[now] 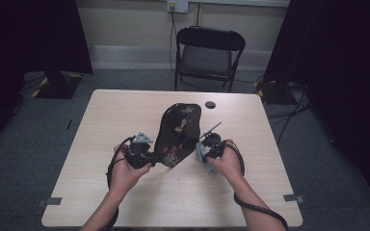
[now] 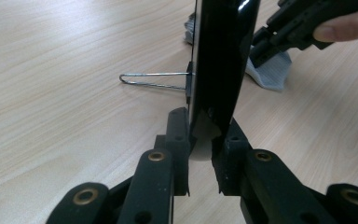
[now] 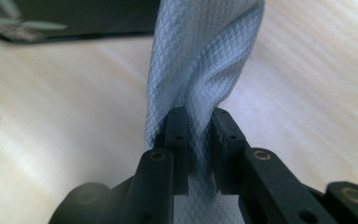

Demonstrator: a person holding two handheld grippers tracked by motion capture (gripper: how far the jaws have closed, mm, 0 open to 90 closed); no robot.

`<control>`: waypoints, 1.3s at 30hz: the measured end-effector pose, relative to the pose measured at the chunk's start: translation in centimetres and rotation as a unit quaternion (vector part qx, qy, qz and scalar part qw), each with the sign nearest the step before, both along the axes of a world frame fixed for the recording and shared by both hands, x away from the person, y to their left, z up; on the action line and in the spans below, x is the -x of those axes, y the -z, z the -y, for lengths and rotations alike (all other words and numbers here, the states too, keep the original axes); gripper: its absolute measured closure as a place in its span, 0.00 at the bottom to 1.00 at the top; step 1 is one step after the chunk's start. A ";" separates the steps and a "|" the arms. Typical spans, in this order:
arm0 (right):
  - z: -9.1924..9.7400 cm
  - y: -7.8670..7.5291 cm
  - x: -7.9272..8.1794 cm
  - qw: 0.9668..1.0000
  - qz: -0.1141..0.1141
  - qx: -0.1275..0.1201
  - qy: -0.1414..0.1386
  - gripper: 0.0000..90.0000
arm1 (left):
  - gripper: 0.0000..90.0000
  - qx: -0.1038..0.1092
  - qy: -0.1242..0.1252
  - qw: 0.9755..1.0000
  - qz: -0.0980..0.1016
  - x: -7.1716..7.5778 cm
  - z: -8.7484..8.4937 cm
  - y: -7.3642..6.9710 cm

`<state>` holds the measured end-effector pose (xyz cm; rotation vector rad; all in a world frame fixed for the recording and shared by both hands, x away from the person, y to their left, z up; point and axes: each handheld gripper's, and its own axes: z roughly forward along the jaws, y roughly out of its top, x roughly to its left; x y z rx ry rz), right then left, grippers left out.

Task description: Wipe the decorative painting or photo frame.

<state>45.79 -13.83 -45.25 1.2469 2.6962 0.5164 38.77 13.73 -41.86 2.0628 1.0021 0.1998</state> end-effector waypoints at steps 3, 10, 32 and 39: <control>0.0 0.0 0.8 1.000 -0.006 -0.007 -0.009 0.88 | 0.87 -0.002 0.000 1.000 0.000 0.1 0.1 0.0; 0.4 -0.1 2.6 0.999 -0.013 -0.027 -0.019 0.88 | 0.86 0.002 -0.002 1.000 -0.003 0.2 -0.2 0.1; 5.0 -0.6 3.2 0.997 0.043 -0.041 0.046 0.87 | 0.76 -0.002 -0.024 0.999 -0.023 1.7 -3.2 0.7; 5.6 -0.4 2.6 0.997 0.052 -0.033 0.051 0.78 | 0.71 -0.003 -0.033 0.999 -0.025 1.7 -3.9 1.2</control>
